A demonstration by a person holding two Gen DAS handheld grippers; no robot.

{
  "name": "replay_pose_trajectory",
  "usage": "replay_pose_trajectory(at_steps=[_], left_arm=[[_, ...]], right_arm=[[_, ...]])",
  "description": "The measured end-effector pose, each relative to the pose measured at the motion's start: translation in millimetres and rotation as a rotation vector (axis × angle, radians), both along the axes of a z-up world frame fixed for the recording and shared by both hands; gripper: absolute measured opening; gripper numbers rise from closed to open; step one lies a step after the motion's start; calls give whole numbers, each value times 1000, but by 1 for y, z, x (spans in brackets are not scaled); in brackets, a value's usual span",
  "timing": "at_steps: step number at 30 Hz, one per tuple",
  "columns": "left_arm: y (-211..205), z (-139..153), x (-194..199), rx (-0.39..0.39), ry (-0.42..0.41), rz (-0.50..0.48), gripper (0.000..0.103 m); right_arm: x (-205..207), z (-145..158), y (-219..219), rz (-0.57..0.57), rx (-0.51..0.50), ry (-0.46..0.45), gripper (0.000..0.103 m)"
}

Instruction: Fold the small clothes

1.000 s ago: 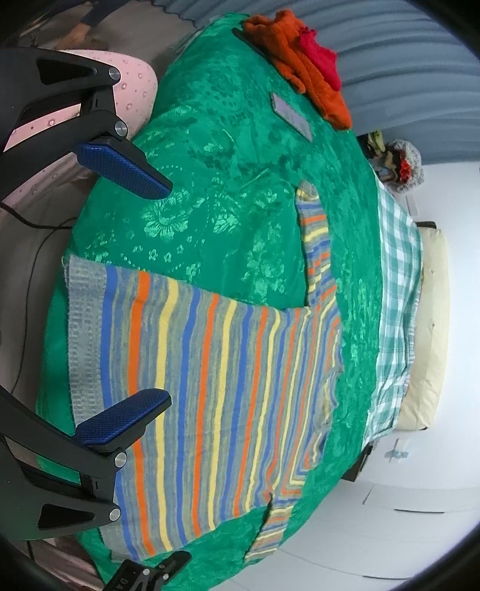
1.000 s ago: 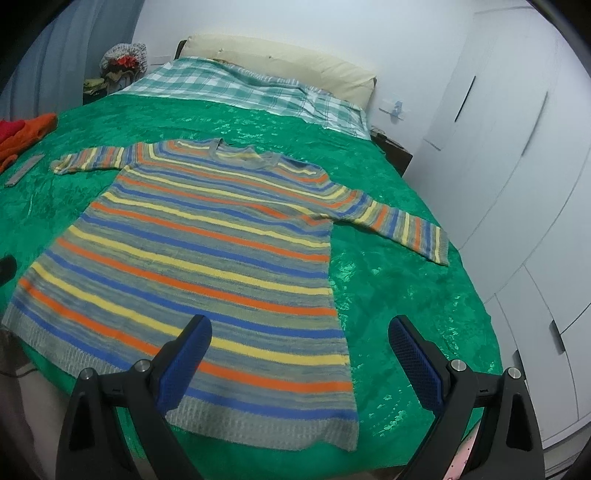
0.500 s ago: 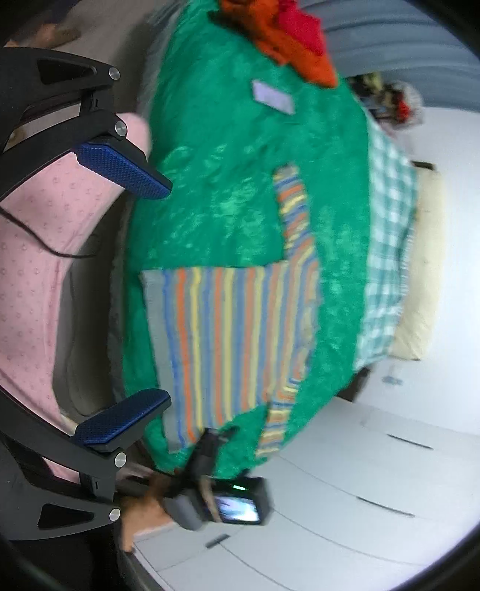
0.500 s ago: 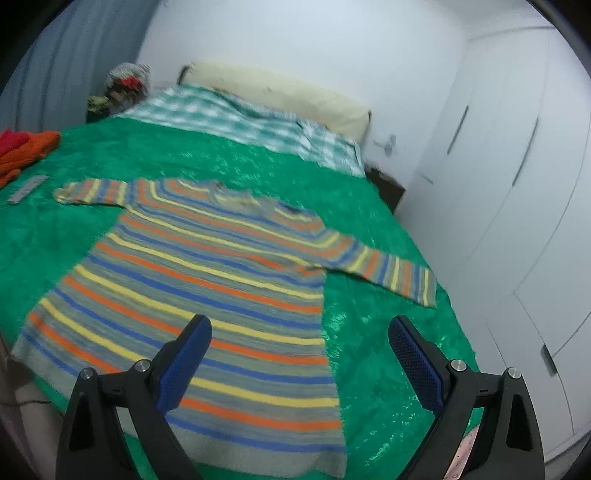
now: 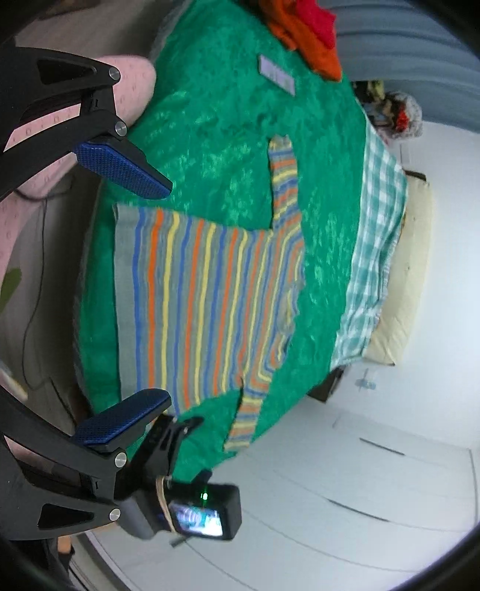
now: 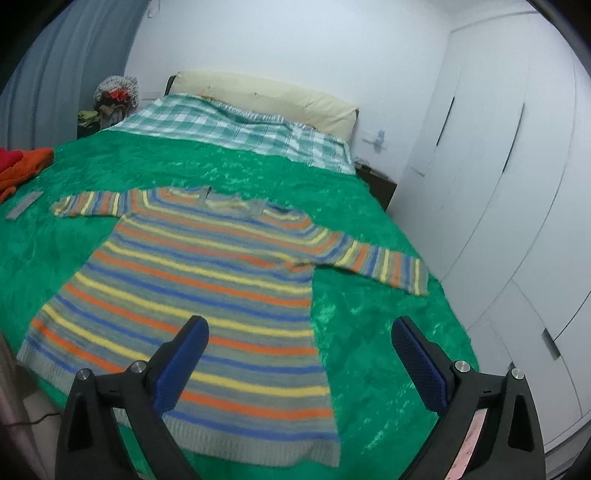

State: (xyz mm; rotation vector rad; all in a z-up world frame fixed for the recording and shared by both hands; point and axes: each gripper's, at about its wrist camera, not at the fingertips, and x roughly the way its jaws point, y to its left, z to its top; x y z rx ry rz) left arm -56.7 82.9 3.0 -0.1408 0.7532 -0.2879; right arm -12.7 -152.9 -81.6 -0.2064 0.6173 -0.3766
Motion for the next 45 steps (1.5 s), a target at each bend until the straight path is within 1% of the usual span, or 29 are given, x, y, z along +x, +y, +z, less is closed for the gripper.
replay_pose_trajectory(at_steps=[1, 3, 8, 10, 13, 18, 25, 29, 31, 33, 36, 39, 42, 45], left_arm=[[0, -2, -1, 17, 0, 10, 103], [0, -5, 0, 26, 5, 20, 103], [-2, -7, -3, 55, -12, 21, 103], [-4, -9, -3, 65, -10, 20, 103], [-5, -10, -3, 60, -5, 17, 103], [-9, -16, -7, 103, -10, 6, 103], [-16, -19, -5, 115, -10, -21, 103], [-14, -19, -6, 129, -6, -18, 103], [-12, -22, -7, 119, 9, -13, 103], [-14, -26, -8, 111, 23, -18, 103], [-22, -31, -7, 132, 38, -41, 103], [-27, -27, -7, 148, 14, -53, 103], [-29, -22, -8, 169, -11, -50, 103], [-30, -25, -11, 186, -20, -52, 103]], right_arm=[[-1, -3, 0, -1, 11, 11, 98], [-2, -6, -3, -3, 30, 19, 98], [-1, -2, -8, -22, 39, -5, 98], [-1, -2, -8, -22, 37, 1, 98], [2, -6, -7, -15, 36, 31, 98], [4, -9, -2, -1, 17, 34, 98], [3, -14, -1, -6, 8, 43, 98], [7, -18, -4, -16, 23, 70, 98], [8, -16, -2, -10, 31, 66, 98], [5, -13, 0, 1, 21, 40, 98], [1, -16, 3, 15, -8, 43, 98], [6, -21, -1, 7, 14, 71, 98], [6, -20, -6, -12, 26, 62, 98], [6, -23, -7, -14, 30, 68, 98]])
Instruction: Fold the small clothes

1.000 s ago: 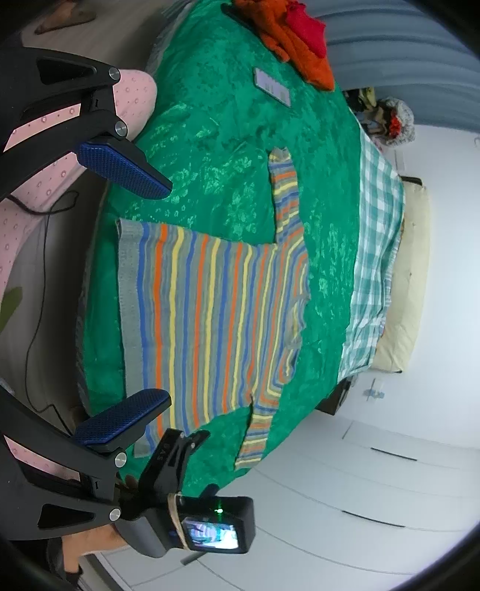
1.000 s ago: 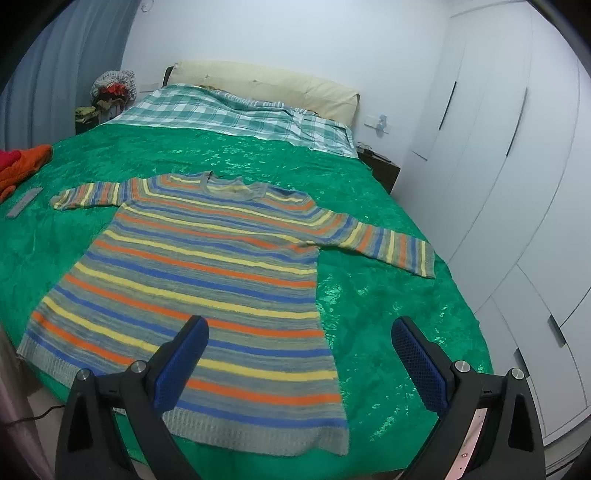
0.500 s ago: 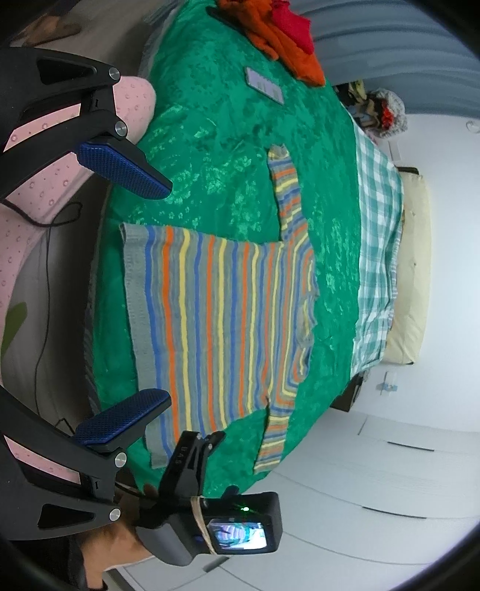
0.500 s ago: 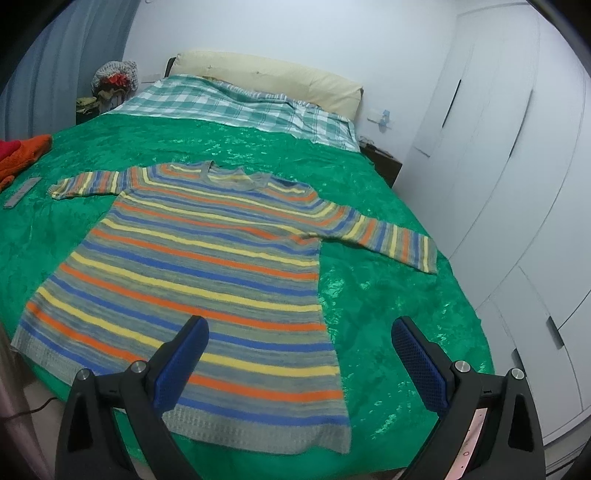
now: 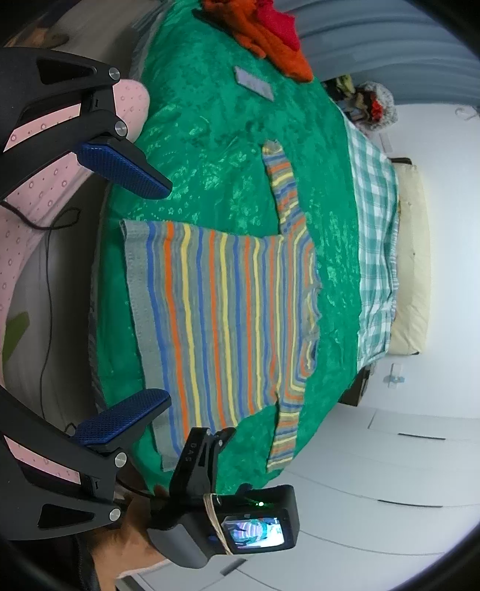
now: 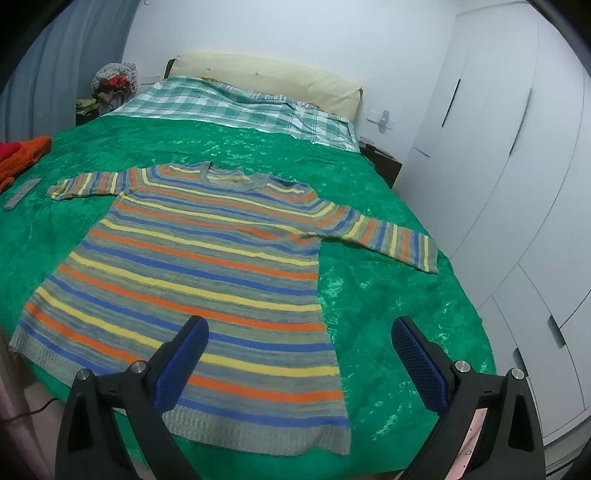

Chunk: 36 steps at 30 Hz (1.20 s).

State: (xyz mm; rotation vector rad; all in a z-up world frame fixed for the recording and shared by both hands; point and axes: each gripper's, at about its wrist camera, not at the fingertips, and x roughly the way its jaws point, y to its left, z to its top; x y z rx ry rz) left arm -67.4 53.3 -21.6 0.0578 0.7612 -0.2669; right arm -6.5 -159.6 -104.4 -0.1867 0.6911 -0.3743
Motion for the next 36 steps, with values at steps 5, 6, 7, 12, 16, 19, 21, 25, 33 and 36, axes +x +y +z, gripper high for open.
replay_pose_trajectory(at_steps=[5, 6, 7, 12, 16, 19, 21, 25, 33, 36], left_arm=[[-1, 1, 2, 2, 9, -9, 103], [-1, 3, 1, -3, -1, -8, 103], [-2, 4, 0, -8, -7, -8, 103], [-10, -5, 9, -15, 48, -39, 103], [-14, -3, 8, 4, 16, -38, 103], [-12, -6, 11, -19, 38, -33, 103], [-11, -8, 11, -15, 40, -30, 103], [-10, -8, 10, -9, 32, -28, 103], [-7, -12, 13, -15, 43, -20, 103], [-5, -13, 14, -20, 46, -15, 103]], right_arm=[[2, -2, 3, 10, 4, 18, 98], [2, 0, 3, 12, 3, 6, 98], [2, 2, 3, 12, 0, -9, 98], [-6, 3, -2, -4, -17, -13, 98], [-2, 2, -15, -47, 25, -2, 98], [-4, 2, -18, -58, 29, -4, 98], [-3, 0, -17, -51, 27, 3, 98], [-1, -3, -13, -33, 25, 17, 98], [-1, -4, -6, -19, 9, 17, 98], [-2, -4, -7, -25, 9, 17, 98]])
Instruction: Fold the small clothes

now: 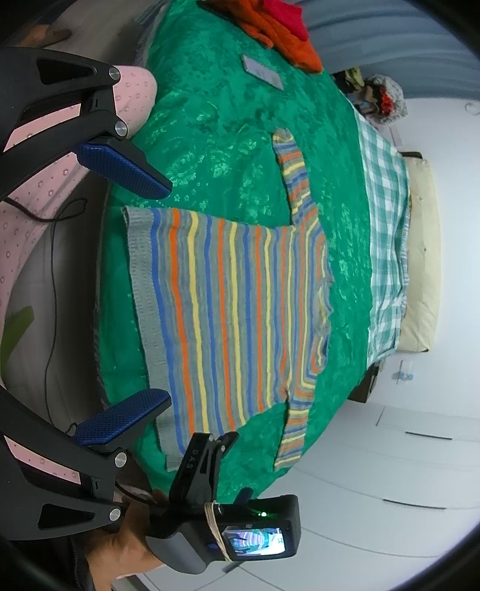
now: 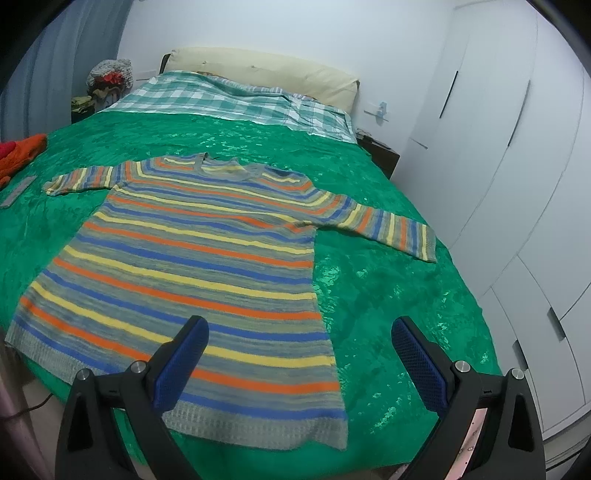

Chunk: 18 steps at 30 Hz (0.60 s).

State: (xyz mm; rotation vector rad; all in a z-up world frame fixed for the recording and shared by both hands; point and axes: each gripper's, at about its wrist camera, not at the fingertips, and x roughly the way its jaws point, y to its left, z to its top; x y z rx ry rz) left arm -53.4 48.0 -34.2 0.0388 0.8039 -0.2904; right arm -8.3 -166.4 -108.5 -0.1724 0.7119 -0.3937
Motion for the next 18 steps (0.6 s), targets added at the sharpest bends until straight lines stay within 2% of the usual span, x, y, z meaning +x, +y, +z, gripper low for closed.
replay_pose_trajectory(at_steps=[13, 18], left_arm=[[4, -1, -1, 13, 7, 6, 103], [6, -2, 3, 45, 13, 17, 103]], right_arm=[[0, -3, -1, 9, -1, 8, 98], [13, -7, 3, 28, 4, 56, 98]])
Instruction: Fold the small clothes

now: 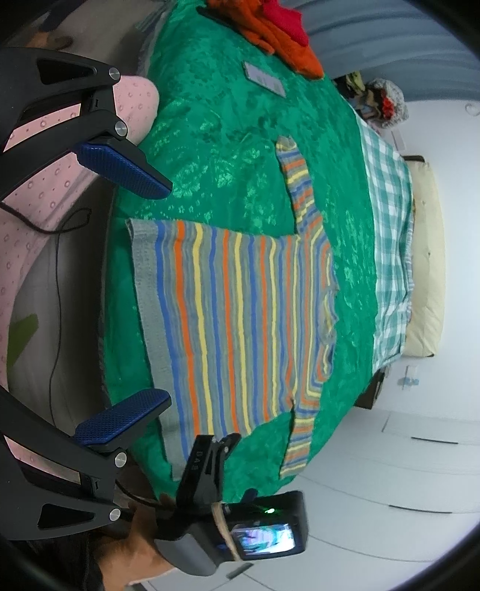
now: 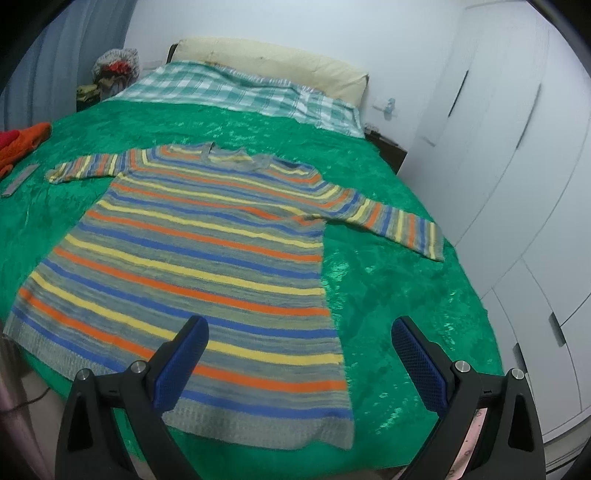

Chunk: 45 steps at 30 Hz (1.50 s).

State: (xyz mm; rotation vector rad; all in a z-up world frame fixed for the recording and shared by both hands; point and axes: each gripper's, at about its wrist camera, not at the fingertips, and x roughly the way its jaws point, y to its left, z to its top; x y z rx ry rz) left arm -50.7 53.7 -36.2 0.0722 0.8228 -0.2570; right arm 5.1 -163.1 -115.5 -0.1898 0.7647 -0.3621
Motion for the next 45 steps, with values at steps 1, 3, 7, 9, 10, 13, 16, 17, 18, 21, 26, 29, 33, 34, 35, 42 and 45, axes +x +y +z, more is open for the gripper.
replay_pose_trajectory(at_steps=[1, 3, 7, 9, 10, 13, 16, 17, 18, 21, 26, 29, 33, 34, 35, 42, 45], left_arm=[[1, 1, -1, 12, -6, 7, 103], [8, 5, -8, 13, -36, 24, 103], [19, 1, -12, -35, -13, 42, 103], [20, -2, -11, -62, 4, 42, 103], [18, -3, -9, -76, 16, 37, 103], [9, -3, -5, -92, 26, 19, 103], [-1, 1, -5, -79, 11, -2, 103], [-5, 2, -6, -74, 7, -13, 103], [-9, 4, -7, -67, -1, -25, 103], [-18, 8, -8, -44, -6, -52, 103], [-24, 17, 4, 4, -44, -87, 103], [-21, 20, 25, 10, -59, -76, 103], [-11, 12, 61, -34, -26, -27, 103], [-9, 7, 69, -45, -15, -15, 103], [-8, 3, 77, -52, -1, -2, 103], [0, -15, 147, -76, 55, 87, 103], [7, -17, 174, -62, 22, 143, 103]], right_arm=[[5, 0, 2, 6, 6, 7, 98], [12, -1, 8, 21, 4, 7, 98], [6, 3, 19, 56, 5, -24, 98], [-2, 6, 21, 63, -4, -44, 98], [-8, 10, 19, 60, -5, -59, 98], [-23, 21, 7, 23, -11, -106, 98], [-34, 32, -13, -48, 12, -137, 98], [-38, 36, -24, -85, 38, -148, 98], [-41, 39, -31, -113, 57, -157, 98], [-52, 47, -51, -185, 101, -191, 98], [-56, 52, -72, -250, 159, -208, 98], [-50, 50, -73, -240, 178, -198, 98], [-43, 41, -65, -176, 182, -158, 98], [-41, 38, -63, -163, 180, -149, 98], [-38, 34, -63, -147, 178, -134, 98], [-4, 36, -101, -31, 186, -63, 98], [28, 58, -140, 61, 160, -61, 98]])
